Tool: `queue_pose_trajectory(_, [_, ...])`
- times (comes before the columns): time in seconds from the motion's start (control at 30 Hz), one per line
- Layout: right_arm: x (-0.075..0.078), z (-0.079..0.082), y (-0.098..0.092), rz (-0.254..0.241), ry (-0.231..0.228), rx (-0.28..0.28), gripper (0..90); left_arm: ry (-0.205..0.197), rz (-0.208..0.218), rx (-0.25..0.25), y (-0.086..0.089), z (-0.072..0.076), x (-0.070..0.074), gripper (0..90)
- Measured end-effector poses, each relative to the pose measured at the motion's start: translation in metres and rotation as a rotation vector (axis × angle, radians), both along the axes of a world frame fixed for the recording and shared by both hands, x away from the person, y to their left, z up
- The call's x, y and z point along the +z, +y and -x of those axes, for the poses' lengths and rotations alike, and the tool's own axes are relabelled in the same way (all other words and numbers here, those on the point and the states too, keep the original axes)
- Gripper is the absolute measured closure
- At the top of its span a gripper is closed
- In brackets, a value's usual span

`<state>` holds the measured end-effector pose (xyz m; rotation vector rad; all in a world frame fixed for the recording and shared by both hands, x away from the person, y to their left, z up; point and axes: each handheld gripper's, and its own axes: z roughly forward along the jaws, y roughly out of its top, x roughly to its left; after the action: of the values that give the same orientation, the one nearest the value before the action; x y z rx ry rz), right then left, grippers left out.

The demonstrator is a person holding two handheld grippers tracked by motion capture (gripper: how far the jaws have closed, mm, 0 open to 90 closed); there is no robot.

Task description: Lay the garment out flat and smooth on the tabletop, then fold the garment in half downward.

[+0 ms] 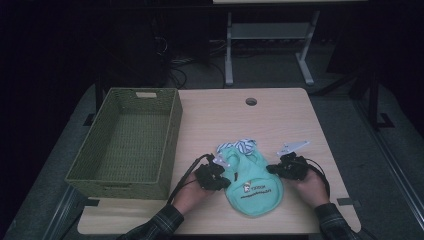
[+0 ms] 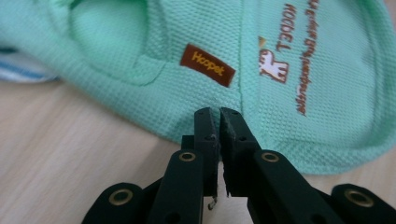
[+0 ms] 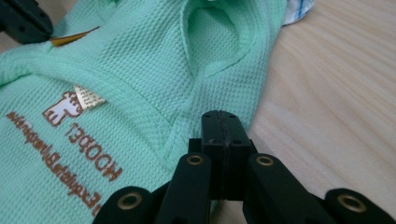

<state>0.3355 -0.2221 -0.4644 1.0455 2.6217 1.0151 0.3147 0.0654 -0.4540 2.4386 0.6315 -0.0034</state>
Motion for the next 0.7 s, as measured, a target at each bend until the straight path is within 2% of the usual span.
queue_pose_trajectory(0.2, [0.006, 0.003, 0.003, -0.008, -0.026, 0.015, 89.5, -0.019, 0.023, 0.005, 0.003, -0.006, 0.008, 80.1])
queue_pose_trajectory(0.37, [0.011, 0.010, 0.011, -0.050, -0.044, 0.045, 87.2, -0.044, 0.054, 0.044, 0.006, -0.016, 0.018, 69.4])
queue_pose_trajectory(0.5, [0.012, 0.014, 0.019, -0.068, -0.046, 0.074, 86.3, -0.060, 0.063, 0.061, 0.006, -0.027, 0.024, 61.8])
queue_pose_trajectory(0.7, [0.012, 0.017, 0.035, -0.072, -0.045, 0.117, 89.3, -0.077, 0.075, 0.088, 0.004, -0.048, 0.031, 58.8])
